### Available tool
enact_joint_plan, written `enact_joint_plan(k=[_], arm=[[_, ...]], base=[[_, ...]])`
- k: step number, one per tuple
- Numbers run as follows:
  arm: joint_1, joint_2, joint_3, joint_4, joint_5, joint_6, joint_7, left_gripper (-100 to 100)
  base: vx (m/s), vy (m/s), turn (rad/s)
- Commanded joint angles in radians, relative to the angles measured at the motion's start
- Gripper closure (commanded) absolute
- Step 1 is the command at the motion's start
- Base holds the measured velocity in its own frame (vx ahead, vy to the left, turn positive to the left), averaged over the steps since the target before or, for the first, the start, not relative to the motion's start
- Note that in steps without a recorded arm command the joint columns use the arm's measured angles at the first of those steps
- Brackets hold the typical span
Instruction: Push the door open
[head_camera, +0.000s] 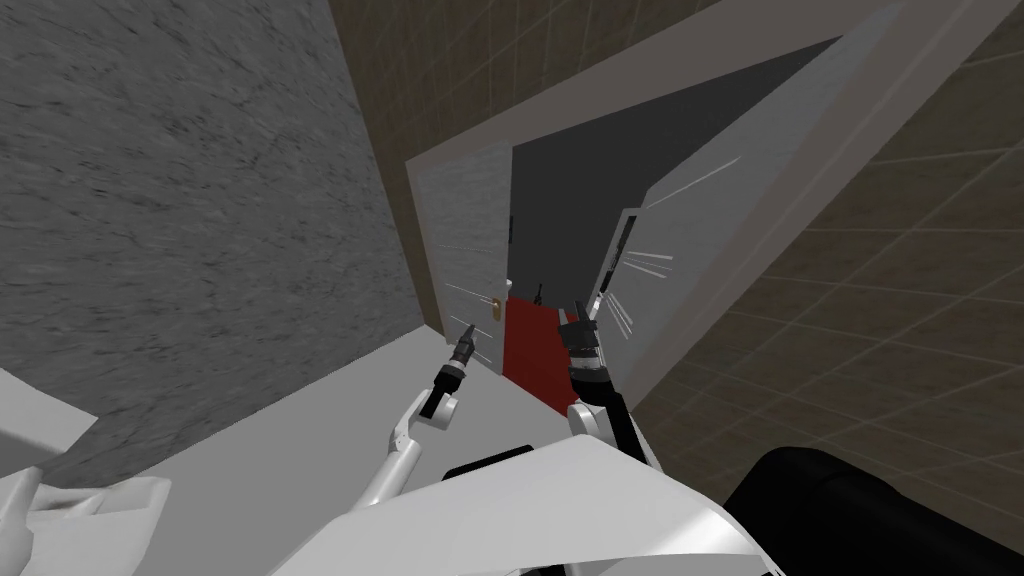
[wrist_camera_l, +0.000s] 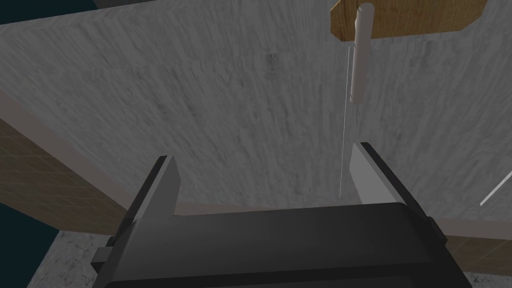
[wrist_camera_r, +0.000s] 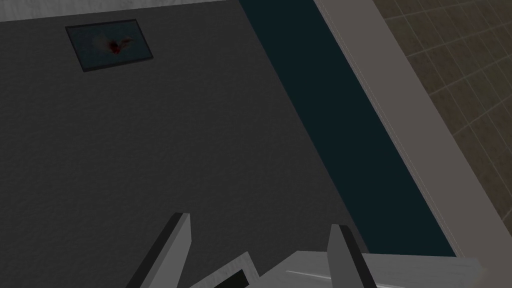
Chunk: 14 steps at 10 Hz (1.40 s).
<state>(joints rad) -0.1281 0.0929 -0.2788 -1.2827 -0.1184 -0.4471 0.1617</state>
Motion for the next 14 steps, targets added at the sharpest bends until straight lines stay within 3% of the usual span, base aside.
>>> enact_joint_plan(k=[1,14], arm=[[-0.022,-0.001,-0.011,0.033,-0.002,0.002,0.014,-100],[-0.172,-0.028,-0.082,0.273,-0.016,-0.004,0.094,-100]], base=[[0.103,0.075,-0.035],[0.089,0.063,-0.025]])
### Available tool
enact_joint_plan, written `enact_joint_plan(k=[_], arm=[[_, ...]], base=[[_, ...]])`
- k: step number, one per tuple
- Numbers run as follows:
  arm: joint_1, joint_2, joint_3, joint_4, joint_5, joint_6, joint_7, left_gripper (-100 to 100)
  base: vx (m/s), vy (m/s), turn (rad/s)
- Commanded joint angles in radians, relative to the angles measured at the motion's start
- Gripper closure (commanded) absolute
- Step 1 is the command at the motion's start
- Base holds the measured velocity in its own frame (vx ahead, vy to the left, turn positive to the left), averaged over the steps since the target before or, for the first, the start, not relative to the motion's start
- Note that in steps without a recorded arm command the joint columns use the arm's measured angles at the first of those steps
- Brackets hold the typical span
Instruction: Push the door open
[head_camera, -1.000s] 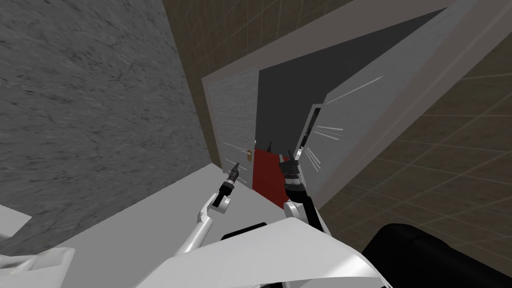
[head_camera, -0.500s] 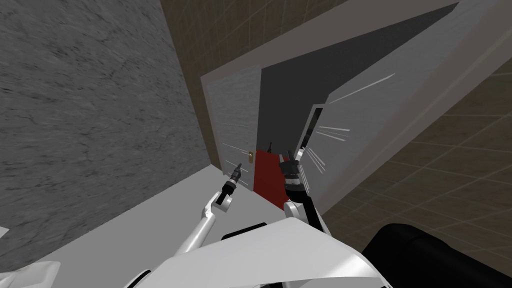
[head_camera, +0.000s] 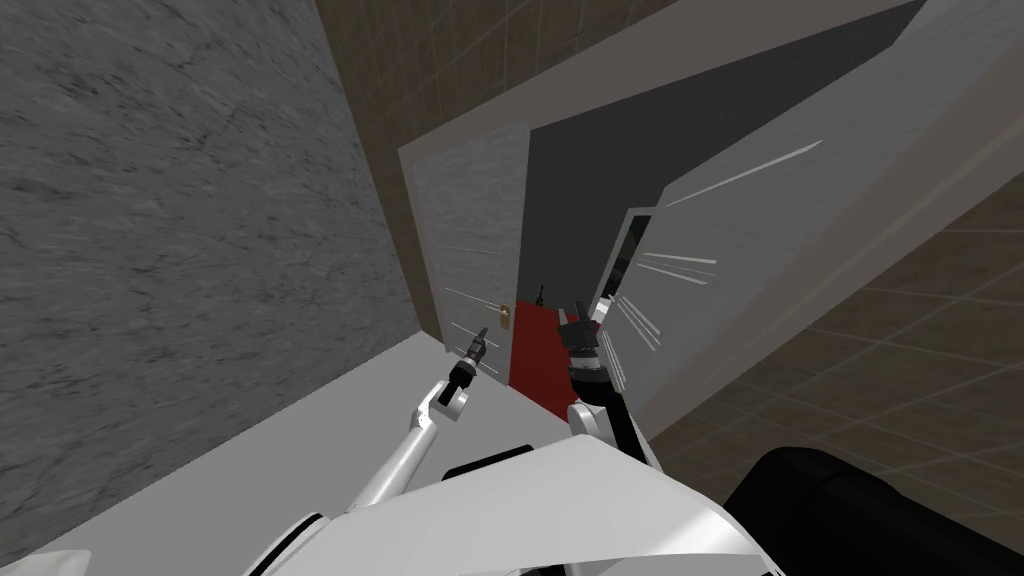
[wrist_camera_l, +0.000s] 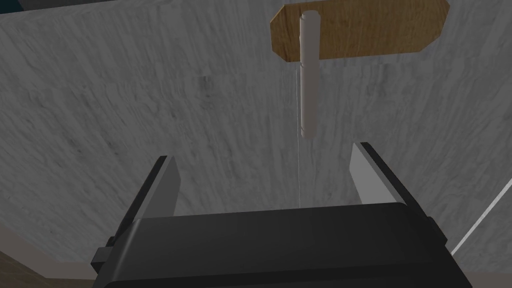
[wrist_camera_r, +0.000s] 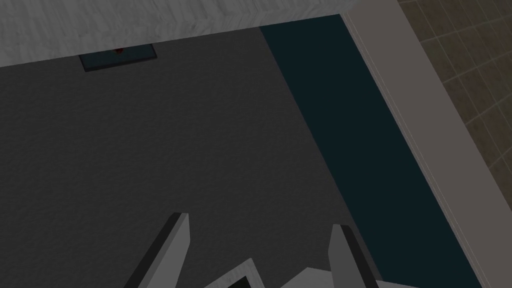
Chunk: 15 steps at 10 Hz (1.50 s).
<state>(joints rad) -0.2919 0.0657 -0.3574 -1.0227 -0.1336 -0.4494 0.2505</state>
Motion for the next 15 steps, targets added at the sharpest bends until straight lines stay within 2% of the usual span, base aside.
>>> enact_joint_plan(k=[1,6,11,14,15], arm=[[-0.018,-0.004,-0.008,0.029,-0.001,-0.002,0.011,-100],[-0.074,-0.021,-0.034,0.119,-0.006,-0.004,0.041,-100],[-0.146,-0.052,-0.068,0.233,-0.013,-0.006,0.079,-100],[-0.171,-0.067,-0.08,0.274,-0.015,-0.007,0.092,-100],[-0.164,-0.061,-0.077,0.26,-0.014,-0.005,0.089,-100]], base=[[0.087,0.067,-0.026],[0.099,0.061,-0.024],[0.13,0.094,-0.032],[0.089,0.056,-0.018],[0.048,0.022,-0.008]])
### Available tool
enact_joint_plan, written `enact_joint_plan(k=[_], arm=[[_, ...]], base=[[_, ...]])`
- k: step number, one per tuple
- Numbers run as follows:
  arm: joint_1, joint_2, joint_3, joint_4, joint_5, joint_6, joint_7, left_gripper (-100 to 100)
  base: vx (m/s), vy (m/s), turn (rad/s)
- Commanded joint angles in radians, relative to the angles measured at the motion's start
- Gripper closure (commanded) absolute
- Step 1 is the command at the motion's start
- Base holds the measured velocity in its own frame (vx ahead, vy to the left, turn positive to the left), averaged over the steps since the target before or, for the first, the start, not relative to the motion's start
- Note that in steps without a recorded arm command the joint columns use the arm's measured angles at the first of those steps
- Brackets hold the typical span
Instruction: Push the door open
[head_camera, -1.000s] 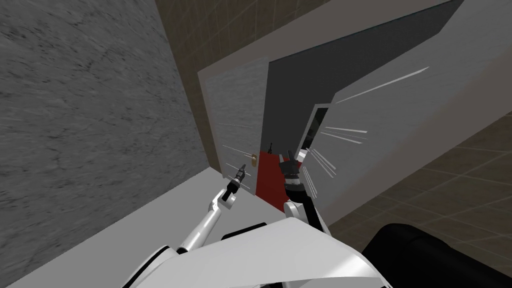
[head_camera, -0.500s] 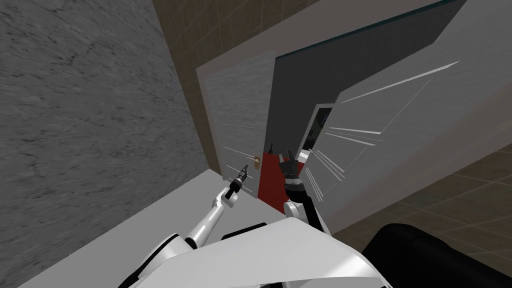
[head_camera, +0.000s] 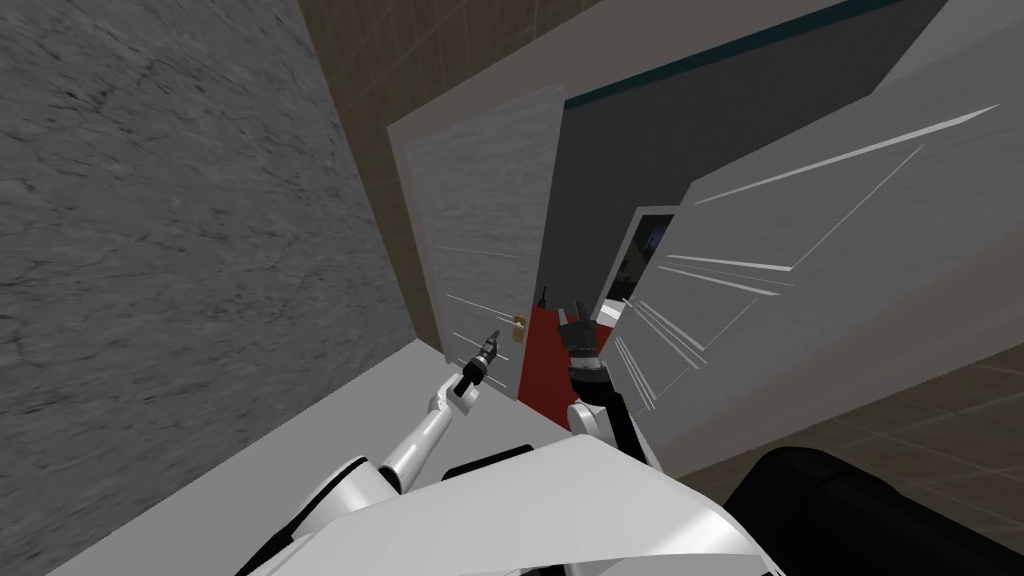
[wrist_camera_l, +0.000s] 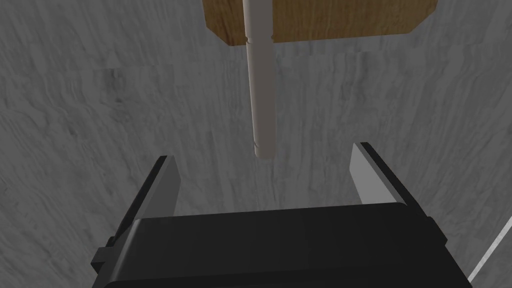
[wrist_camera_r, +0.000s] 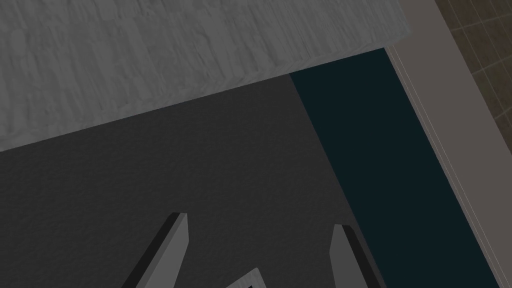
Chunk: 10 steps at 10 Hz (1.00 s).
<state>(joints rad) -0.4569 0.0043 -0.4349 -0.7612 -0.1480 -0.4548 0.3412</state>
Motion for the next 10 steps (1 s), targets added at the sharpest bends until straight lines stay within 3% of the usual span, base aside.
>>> enact_joint_plan(k=[1,5,8,9,10], arm=[[0.0,0.02,0.004,0.003,0.001,0.0,-0.003,-100],[-0.001,0.028,0.013,0.008,0.003,0.0,-0.009,-100],[-0.002,0.003,0.021,0.013,0.005,-0.001,-0.015,-100],[0.0,0.009,0.019,0.01,0.005,0.0,-0.014,-100],[0.0,0.009,0.019,0.01,0.005,0.0,-0.014,100]], base=[[0.101,-0.048,-0.036],[0.16,-0.123,-0.019],[0.177,-0.104,-0.027],[0.085,-0.053,0.003],[-0.012,0.008,0.002]])
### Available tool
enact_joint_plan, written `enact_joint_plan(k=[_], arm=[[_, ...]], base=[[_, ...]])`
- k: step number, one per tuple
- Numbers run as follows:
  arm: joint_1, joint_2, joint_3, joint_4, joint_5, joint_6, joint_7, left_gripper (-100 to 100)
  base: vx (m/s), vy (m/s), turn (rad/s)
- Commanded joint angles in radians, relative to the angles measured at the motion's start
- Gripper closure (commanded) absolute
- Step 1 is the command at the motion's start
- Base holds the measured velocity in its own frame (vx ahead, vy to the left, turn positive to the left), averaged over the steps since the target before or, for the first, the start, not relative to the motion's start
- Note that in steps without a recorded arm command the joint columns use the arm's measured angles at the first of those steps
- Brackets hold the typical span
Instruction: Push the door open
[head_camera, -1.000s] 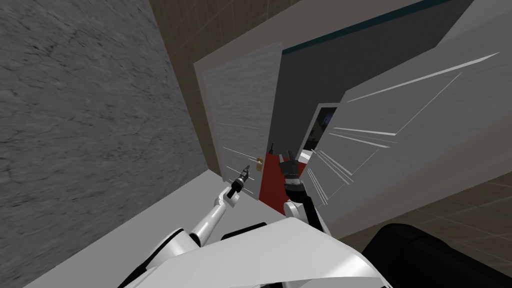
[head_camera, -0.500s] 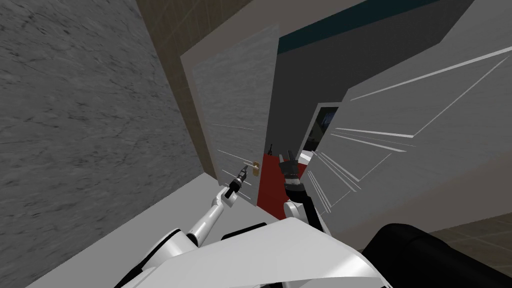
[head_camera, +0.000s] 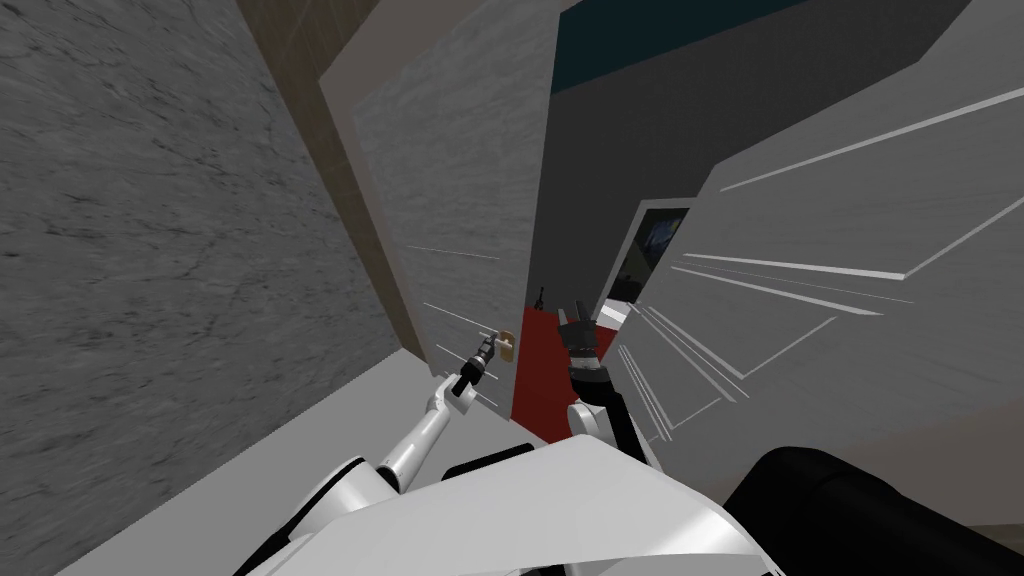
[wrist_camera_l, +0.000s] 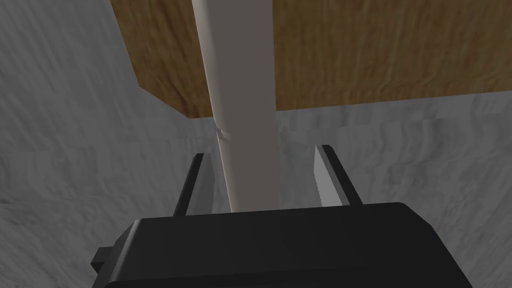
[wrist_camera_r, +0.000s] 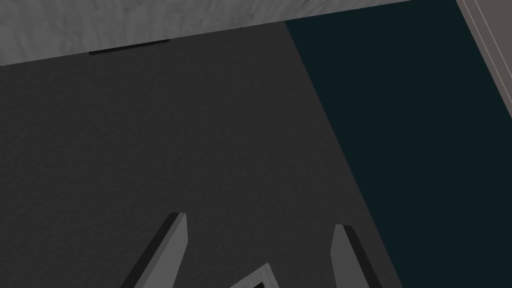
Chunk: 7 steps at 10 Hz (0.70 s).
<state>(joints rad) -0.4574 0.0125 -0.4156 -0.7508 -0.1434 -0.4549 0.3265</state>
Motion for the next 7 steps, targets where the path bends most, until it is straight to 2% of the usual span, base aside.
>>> enact_joint_plan(k=[1,5,7], arm=[[0.001,0.001,0.0,0.0,0.0,0.0,0.0,100],[0.001,0.001,0.0,0.0,0.0,0.0,0.0,100],[-0.006,0.009,0.017,-0.002,0.005,0.001,-0.006,100]], base=[[-0.021,0.02,-0.014],[-0.003,0.003,-0.005],[0.066,-0.131,0.04]])
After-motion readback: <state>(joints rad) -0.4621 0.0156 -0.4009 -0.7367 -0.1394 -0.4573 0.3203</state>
